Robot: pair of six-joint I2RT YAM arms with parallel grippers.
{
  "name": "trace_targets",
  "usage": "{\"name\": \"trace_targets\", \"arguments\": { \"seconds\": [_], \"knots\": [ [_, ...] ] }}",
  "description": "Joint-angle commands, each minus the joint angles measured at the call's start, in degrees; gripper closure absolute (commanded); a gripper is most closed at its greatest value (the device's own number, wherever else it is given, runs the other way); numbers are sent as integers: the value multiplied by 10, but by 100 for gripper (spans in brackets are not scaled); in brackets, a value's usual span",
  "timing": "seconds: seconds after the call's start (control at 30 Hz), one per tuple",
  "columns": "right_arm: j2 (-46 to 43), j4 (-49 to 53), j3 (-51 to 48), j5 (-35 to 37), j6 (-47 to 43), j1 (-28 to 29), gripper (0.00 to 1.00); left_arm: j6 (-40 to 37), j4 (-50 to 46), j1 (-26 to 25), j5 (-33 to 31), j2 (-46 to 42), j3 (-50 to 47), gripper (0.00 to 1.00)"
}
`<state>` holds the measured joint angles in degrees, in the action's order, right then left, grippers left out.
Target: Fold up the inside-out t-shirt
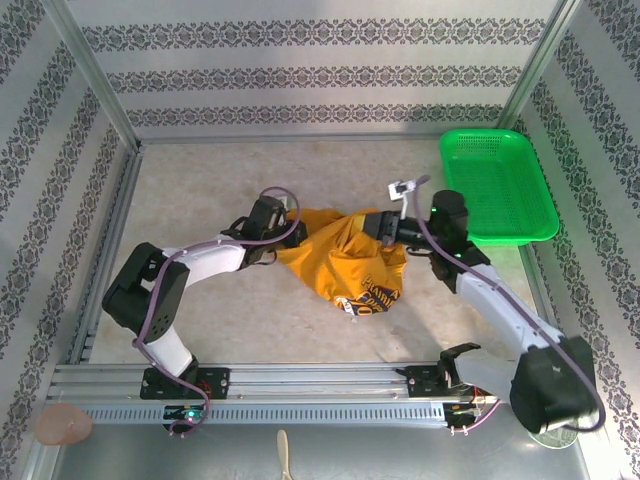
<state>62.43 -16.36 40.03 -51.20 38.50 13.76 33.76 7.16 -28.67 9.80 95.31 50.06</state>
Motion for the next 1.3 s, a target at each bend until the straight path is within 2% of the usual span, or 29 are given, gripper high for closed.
{"name": "trace_targets", "arguments": {
  "seconds": [0.0, 0.17, 0.33, 0.5, 0.63, 0.93, 0.97, 1.07, 1.13, 1.2, 1.27],
  "knots": [
    [-21, -80, 3, 26, 54, -20, 100, -9, -35, -3, -21, -71, -44, 59],
    [-16, -69, 30, 27, 65, -16, 100, 13, -36, -13, -28, -201, -81, 47],
    [-12, -57, 39, 43, 66, -4, 100, 25, -37, -60, -21, -261, -32, 42],
    [-13, -46, 45, 62, 63, 11, 100, 52, -20, -134, -31, -218, 34, 38],
    [-16, -30, 51, 75, 54, 23, 100, 108, 56, -182, -48, -160, 37, 36],
    [-19, -10, 53, 87, 43, 43, 100, 159, 111, -225, -94, -56, 50, 34],
    [-20, -10, 55, 86, 45, 43, 100, 163, 112, -226, -98, -47, 49, 36],
    [-26, -11, 68, 81, 54, 39, 100, 163, 104, -225, -111, -29, 45, 65],
    [-30, -16, 80, 73, 67, 31, 100, 153, 88, -225, -126, -21, 40, 74],
    [-30, -24, 92, 59, 79, 24, 100, 143, 81, -222, -140, -16, 30, 75],
    [-33, -22, 99, 53, 83, 22, 100, 130, 98, -216, -135, -20, 14, 69]
  ]
}}
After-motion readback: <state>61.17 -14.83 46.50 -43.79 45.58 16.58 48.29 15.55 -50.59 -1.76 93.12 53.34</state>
